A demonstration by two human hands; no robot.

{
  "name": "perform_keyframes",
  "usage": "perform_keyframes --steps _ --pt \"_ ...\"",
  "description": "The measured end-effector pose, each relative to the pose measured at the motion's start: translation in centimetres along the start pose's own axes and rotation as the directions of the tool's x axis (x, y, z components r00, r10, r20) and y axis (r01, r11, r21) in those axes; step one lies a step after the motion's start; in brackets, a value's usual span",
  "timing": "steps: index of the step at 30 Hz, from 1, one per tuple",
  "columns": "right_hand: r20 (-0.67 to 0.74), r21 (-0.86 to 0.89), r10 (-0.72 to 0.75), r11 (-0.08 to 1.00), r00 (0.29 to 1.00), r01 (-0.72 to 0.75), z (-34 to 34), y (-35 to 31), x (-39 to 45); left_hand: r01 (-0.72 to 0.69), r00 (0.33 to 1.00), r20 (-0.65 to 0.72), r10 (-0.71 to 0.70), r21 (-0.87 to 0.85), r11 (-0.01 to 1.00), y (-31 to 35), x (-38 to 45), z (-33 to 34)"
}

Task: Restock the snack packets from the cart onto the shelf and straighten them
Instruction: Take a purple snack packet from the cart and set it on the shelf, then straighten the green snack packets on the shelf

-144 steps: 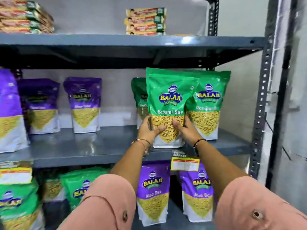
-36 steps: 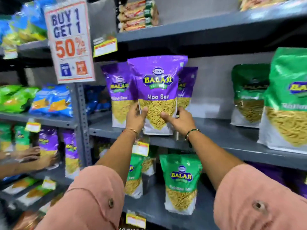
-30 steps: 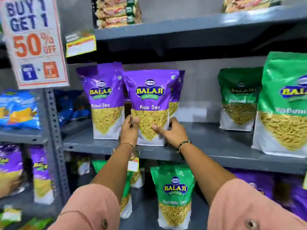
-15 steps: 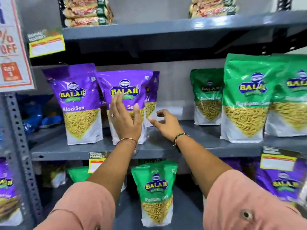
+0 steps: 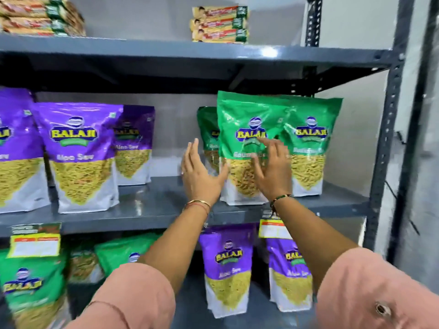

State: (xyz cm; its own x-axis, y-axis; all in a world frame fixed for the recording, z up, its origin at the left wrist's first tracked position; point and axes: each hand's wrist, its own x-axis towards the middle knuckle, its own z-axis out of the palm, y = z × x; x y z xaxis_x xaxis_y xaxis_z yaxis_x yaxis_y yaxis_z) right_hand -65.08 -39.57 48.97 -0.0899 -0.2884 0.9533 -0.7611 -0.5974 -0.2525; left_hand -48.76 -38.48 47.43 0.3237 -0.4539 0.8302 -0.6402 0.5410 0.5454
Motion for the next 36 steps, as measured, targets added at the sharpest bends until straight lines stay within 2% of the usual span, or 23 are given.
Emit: perform_keyframes --steps 3,5,8,11,17,23,36 --pt "-0.098 -0.080 0.112 0.990 0.989 -0.120 -2.1 4.7 0.0 0.070 0.996 0.044 -0.072 0.054 0.996 1.6 -1.8 3.4" --pt "-0.108 -0.133 0.211 0.965 0.972 -0.224 -2.9 7.5 0.1 0.087 0.994 0.049 -0.094 0.134 0.987 2.5 -3.0 5.1" --pt "-0.003 -0.210 0.439 0.878 0.898 -0.430 -3.2 10.6 0.0 0.133 0.987 0.057 -0.151 0.243 0.961 3.5 -4.3 7.3" --pt "0.075 -0.244 0.538 0.826 0.840 -0.507 -2.7 11.8 -0.7 0.157 0.981 0.063 -0.186 0.313 0.936 3.8 -5.1 8.6" --pt "0.185 -0.268 0.524 0.841 0.831 -0.471 -1.7 12.4 -1.4 0.229 0.964 0.034 -0.265 0.404 0.886 3.1 -5.4 9.6" --pt "0.157 -0.308 0.520 0.833 0.840 -0.458 -1.4 12.5 -1.6 0.267 0.944 0.061 -0.324 0.437 0.859 2.1 -3.9 9.1" --pt "0.130 -0.315 0.553 0.810 0.823 -0.494 -1.4 12.5 -1.8 0.257 0.949 0.056 -0.310 0.432 0.865 0.5 -3.8 8.4"
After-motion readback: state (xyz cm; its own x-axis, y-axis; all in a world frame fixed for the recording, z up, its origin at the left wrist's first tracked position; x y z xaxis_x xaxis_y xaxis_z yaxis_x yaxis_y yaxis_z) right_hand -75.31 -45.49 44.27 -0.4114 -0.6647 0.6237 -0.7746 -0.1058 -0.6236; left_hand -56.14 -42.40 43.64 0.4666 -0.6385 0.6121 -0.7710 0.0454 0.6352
